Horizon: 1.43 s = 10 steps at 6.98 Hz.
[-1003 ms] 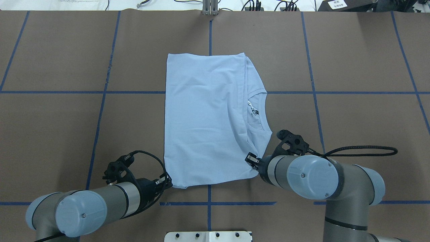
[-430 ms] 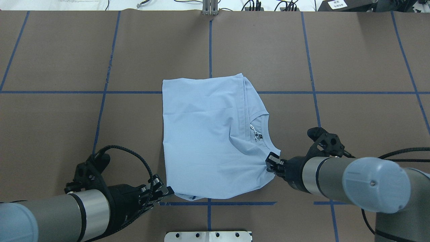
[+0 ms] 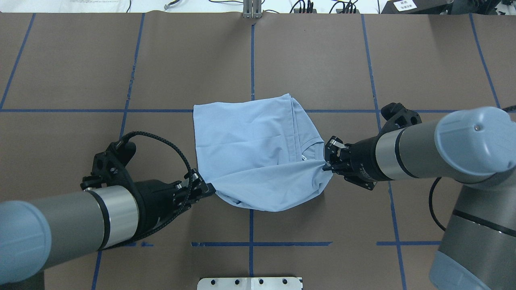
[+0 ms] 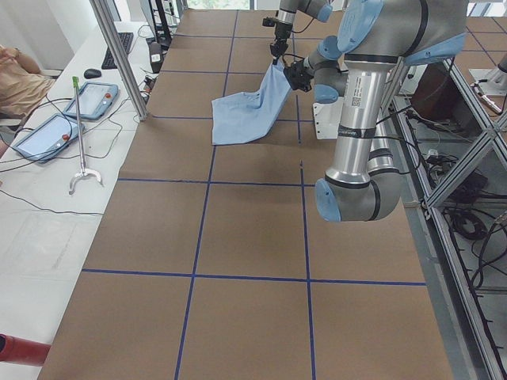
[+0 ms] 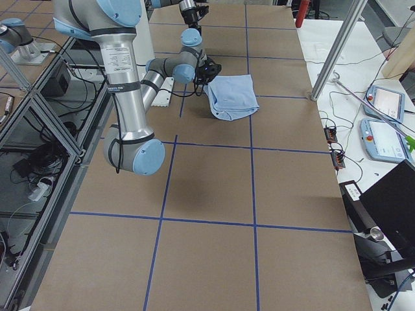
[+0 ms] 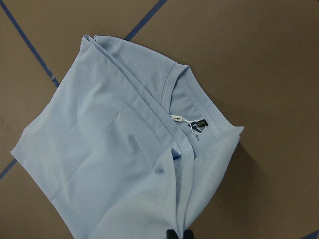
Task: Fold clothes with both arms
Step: 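Lift the near edge with both grippers and fold it over toward the far edge, then release the shirt and raise both grippers away from the folded bundle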
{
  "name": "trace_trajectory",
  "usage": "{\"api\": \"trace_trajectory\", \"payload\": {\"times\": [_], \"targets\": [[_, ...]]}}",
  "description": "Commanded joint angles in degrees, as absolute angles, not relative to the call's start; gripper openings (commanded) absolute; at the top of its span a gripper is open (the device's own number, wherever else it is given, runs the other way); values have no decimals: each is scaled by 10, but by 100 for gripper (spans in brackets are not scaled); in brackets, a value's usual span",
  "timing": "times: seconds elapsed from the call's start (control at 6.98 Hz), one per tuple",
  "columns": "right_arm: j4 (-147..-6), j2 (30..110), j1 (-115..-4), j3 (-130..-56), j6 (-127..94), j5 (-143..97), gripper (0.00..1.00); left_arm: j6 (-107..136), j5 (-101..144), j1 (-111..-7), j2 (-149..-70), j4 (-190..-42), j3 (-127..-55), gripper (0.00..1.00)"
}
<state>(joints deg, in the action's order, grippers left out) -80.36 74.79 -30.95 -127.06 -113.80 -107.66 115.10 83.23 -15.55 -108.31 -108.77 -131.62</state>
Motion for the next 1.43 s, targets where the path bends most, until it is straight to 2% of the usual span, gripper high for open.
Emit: {"api": "trace_trajectory", "payload": {"times": [0.0,0.57,0.72,0.86,1.0,1.15,1.29], "targets": [[-807,688,-339,-1192,-1130,-1081,0,1087,841,-220,-1092,-1087,-1271,0],[-785,572,-386,-981,-1049,-1080,0,958,871,-334,-1169,-1114,-1080,0],[-703,554,-393,-904,-1049,-1080,0,936,871,-351,-1190,-1167,-1005,0],[-630,532,-410,-821,-1043,-1084,11,906,869,-367,-1202,-1243,-908,0],[-598,457,-433,-692,-953,-1087,99,839,867,-399,-1253,-1352,-750,89],[-599,413,-470,-636,-904,-1125,100,809,870,-419,-1259,-1394,-727,100],[-598,417,-514,-637,-884,-1217,100,809,872,-419,-1257,-1395,-736,100]]}}
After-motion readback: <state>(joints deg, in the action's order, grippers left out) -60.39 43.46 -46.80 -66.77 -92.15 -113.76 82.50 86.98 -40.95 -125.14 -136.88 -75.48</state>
